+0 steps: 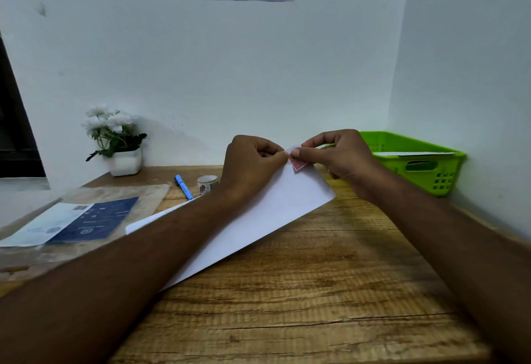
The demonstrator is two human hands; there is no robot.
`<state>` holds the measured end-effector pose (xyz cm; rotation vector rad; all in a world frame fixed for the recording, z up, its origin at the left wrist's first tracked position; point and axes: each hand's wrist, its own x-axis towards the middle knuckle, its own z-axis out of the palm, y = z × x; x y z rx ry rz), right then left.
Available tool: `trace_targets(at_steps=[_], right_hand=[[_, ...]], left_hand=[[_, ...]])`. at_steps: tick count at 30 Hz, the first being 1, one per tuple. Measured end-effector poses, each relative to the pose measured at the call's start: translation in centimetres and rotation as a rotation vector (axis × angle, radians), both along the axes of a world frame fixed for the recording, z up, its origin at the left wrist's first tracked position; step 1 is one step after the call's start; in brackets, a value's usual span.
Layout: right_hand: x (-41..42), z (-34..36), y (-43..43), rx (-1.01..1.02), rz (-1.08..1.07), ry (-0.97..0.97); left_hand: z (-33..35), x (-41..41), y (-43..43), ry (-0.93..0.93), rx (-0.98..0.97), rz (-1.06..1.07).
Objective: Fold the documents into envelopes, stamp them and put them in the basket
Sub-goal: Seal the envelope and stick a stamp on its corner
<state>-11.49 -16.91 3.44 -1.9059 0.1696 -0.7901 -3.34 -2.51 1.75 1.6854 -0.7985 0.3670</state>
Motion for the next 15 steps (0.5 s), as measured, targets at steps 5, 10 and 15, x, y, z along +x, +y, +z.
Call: trace_targets(at_steps=[5,10,15], right_hand=[[-0.09,0.04,-0.23,-0.021,0.005,0.039],[-0.11,0.04,-0.33,-0.049,-0.013,0.061],[-0.16,0.18,-0.51,0.028,0.014,0.11]], left_hand=[[-0.07,-0.12,0.07,0.015,0.002,-0.035],[0.14,-0.18,0.27,0.04,-0.026,-0.075],[0.13,-0.04,0.21,0.041,-0.033,-0.075]])
